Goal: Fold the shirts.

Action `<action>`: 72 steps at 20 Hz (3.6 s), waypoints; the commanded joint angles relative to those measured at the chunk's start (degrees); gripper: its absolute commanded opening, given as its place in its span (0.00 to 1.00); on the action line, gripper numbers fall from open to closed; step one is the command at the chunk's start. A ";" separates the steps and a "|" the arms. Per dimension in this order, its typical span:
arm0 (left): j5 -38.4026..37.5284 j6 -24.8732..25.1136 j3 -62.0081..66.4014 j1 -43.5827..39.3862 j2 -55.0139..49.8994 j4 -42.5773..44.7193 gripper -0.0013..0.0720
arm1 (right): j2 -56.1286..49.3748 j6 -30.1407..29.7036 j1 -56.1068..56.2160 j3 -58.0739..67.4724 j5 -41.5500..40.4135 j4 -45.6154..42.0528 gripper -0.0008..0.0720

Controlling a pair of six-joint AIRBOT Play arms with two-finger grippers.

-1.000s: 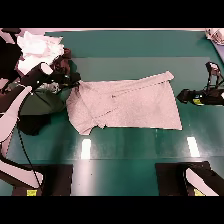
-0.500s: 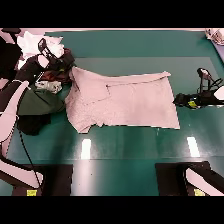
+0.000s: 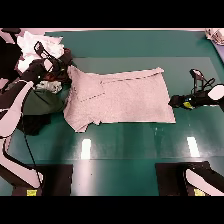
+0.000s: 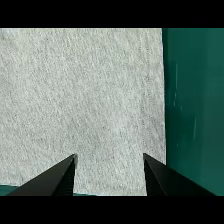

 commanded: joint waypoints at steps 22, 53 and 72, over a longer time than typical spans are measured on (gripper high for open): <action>-43.08 37.22 -37.92 -1.38 32.39 -12.98 0.69 | -0.33 -10.56 -19.69 -0.15 12.63 8.83 0.74; -23.32 30.71 -41.94 -1.38 30.45 -8.57 0.25 | 7.10 -10.51 -19.69 -14.29 6.73 9.25 0.77; -32.96 31.21 -36.04 -1.38 30.69 -16.46 0.05 | -5.22 -18.38 -16.44 -14.29 2.19 22.69 0.87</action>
